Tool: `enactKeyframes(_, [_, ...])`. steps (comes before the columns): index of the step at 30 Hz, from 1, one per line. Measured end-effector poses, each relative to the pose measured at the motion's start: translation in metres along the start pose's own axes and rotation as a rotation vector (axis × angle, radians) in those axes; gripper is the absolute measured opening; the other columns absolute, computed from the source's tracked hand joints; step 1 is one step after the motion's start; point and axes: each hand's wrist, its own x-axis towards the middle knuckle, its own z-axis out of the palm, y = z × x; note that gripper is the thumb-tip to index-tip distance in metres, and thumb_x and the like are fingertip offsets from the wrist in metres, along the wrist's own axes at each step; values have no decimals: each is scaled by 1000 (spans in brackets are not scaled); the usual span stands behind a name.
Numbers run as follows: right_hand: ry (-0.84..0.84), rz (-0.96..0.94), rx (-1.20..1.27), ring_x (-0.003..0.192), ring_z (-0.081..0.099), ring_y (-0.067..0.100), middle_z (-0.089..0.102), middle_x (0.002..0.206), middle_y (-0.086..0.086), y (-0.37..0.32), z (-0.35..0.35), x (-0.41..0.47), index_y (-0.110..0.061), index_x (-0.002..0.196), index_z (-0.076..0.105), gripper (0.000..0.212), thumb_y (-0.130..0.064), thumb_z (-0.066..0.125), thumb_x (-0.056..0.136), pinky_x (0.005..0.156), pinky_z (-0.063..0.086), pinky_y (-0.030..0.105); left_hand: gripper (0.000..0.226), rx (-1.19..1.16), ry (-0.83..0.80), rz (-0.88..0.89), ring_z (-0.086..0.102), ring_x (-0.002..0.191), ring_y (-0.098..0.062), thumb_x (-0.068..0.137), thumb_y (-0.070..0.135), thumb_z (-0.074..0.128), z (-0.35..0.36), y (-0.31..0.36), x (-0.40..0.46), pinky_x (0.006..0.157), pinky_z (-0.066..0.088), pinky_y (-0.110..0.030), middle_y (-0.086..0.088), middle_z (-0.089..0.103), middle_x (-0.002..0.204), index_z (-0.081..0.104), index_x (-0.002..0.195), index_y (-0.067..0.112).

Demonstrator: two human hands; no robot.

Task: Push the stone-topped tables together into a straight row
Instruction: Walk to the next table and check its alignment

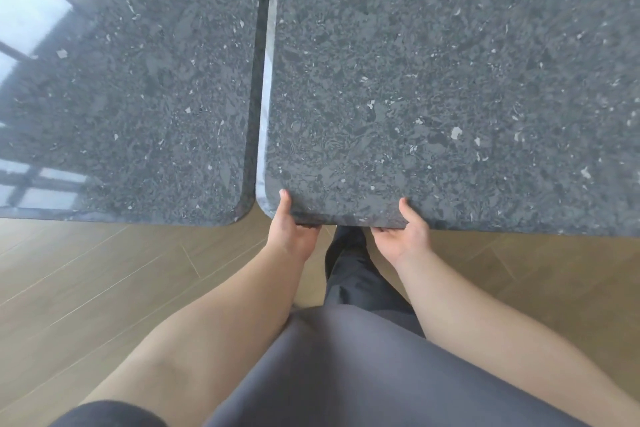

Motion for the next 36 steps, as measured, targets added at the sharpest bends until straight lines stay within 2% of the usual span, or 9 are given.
enactKeyframes(5, [-32,-16,62,119,61,40,65,128,19,-5,-3,-6,-8,127,62,42,-22,72,88,100,47,61,52,-25,-12,-4,66,108,-41,93,48,66,-2,-1,7,69,61,-54,-21,64,123,54,126,10])
enactKeyframes(8, [17,-76,43,113,64,37,66,129,16,-13,-1,-6,-9,120,63,34,-20,72,89,91,53,56,48,-1,-19,-1,67,103,-41,94,49,65,-3,0,6,68,61,-53,-22,66,115,56,116,7])
enactKeyframes(11, [-14,-58,53,111,64,37,66,124,17,-18,-5,-6,-11,122,62,46,-41,71,90,82,55,54,45,36,-12,-10,68,99,-41,94,48,65,-3,2,6,66,61,-53,-22,67,110,57,110,7])
enactKeyframes(14, [-37,-33,-12,112,63,36,63,123,19,-22,-12,-4,-8,124,56,60,-53,70,87,77,56,53,43,65,-14,-8,68,101,-40,93,46,68,-7,6,9,80,57,-57,-21,67,112,57,112,8])
enactKeyframes(19, [-66,-32,-55,114,60,34,60,127,19,-25,-12,-4,-7,135,50,70,-56,65,88,89,52,51,42,110,-57,11,68,102,-38,95,44,66,-12,7,15,83,56,-56,-19,68,114,56,117,9])
enactKeyframes(23, [-67,-48,-107,105,61,32,60,120,17,-25,-11,-7,-10,136,48,68,-59,59,90,83,53,49,48,146,-50,22,65,105,-39,96,45,64,-12,8,16,103,48,-58,-19,65,115,51,126,11])
enactKeyframes(27, [-85,-55,-128,96,61,29,59,125,16,-23,-11,-6,-11,135,48,66,-62,51,93,94,47,47,46,185,-61,9,65,100,-39,96,49,62,-11,9,13,104,47,-57,-20,65,110,52,116,10])
enactKeyframes(31, [-82,-78,-165,94,61,26,60,120,13,-18,-10,-7,-12,125,50,59,-62,47,95,93,47,43,42,210,-85,24,66,96,-40,96,50,61,-13,11,16,102,49,-58,-20,65,106,53,107,9])
enactKeyframes(36, [-54,-113,-165,119,58,26,58,135,12,-15,-11,-11,-9,137,48,63,-58,48,97,97,47,40,46,211,-98,0,66,95,-40,95,50,62,-15,13,19,98,51,-57,-20,65,106,52,113,9])
